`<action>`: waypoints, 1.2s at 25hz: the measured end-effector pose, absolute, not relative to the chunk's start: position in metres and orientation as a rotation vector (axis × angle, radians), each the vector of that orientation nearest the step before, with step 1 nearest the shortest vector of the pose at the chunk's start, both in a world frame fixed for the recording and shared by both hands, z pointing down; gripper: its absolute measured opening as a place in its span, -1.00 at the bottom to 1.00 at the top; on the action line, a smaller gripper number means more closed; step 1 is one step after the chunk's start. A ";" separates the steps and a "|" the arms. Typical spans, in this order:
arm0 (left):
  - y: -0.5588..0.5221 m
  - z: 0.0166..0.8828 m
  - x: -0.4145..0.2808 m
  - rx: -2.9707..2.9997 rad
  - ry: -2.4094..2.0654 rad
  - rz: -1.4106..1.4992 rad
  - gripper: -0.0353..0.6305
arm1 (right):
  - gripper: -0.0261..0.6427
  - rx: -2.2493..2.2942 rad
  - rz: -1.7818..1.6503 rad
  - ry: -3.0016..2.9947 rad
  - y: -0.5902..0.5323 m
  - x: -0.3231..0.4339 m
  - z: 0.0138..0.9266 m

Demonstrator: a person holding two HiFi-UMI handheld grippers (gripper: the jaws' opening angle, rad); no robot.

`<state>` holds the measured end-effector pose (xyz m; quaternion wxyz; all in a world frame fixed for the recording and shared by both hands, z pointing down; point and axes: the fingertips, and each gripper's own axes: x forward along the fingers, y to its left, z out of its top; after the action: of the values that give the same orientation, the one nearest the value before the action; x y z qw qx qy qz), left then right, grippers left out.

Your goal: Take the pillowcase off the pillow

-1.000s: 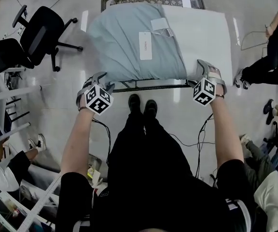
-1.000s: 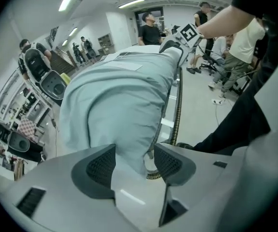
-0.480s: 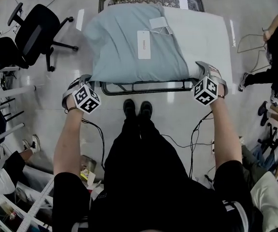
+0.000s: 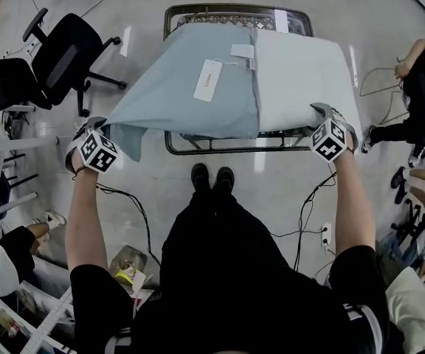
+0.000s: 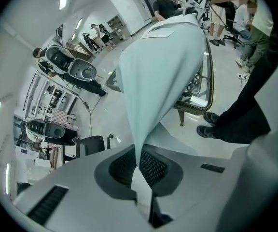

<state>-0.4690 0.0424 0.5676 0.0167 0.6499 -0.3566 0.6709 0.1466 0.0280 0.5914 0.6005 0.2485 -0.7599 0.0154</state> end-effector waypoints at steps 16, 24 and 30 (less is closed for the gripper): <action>0.031 0.572 -0.395 2.362 -0.961 2.040 -0.79 | 0.23 0.496 0.014 -1.728 0.065 0.107 0.601; 0.070 0.600 -0.297 2.569 -0.649 1.871 -0.41 | 0.36 0.455 -0.071 -1.933 0.060 -0.002 0.602; 0.086 0.643 -0.267 2.616 -0.515 1.920 -0.13 | 0.63 0.455 -0.155 -1.832 0.055 -0.021 0.646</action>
<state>-0.2672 0.0858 0.6429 -0.0718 0.7941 -0.1563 0.5829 -0.0211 0.0554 0.6464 0.5843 0.1949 -0.7850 -0.0663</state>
